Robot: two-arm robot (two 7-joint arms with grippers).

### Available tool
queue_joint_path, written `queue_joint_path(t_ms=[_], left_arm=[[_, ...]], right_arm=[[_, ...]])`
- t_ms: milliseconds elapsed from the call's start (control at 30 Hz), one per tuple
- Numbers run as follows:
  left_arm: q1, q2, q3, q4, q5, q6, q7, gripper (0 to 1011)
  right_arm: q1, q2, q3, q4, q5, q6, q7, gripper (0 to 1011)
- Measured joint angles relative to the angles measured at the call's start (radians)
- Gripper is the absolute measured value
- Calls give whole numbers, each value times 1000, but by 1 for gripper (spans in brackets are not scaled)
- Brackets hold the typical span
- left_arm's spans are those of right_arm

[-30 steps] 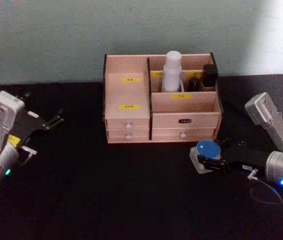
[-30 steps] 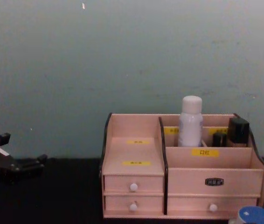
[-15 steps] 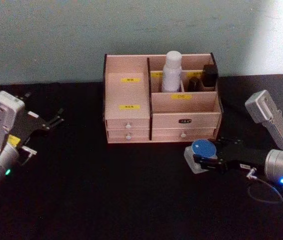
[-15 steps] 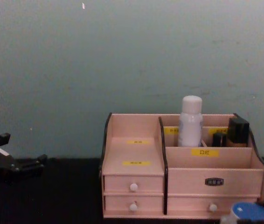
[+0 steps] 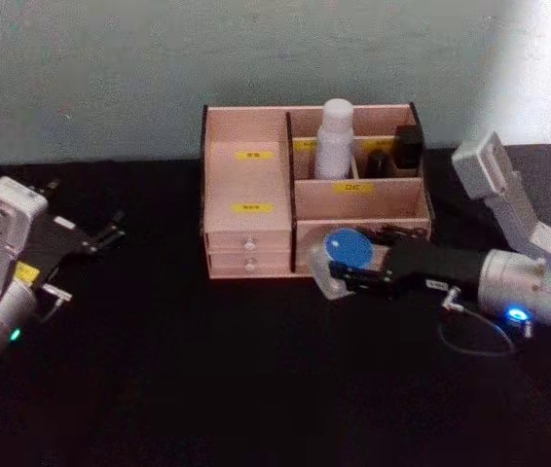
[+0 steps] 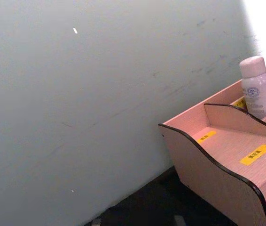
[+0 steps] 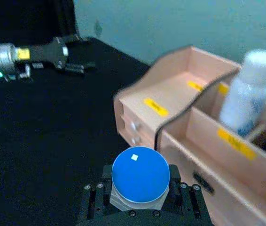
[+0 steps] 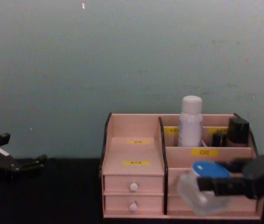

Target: Pick up the facial cleanser and watermelon frost from the table and place them into the tiered storage box.

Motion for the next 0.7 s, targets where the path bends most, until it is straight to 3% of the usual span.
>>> queue_joint_path(t_ms=[267, 700], left_arm=[[0, 0, 0, 0, 0, 0, 0, 1001], [0, 0, 0, 0, 0, 0, 0, 1001]], right_arm=[[89, -55, -46, 51, -8, -24, 15, 715], [249, -169, -113, 202, -32, -55, 33, 715]])
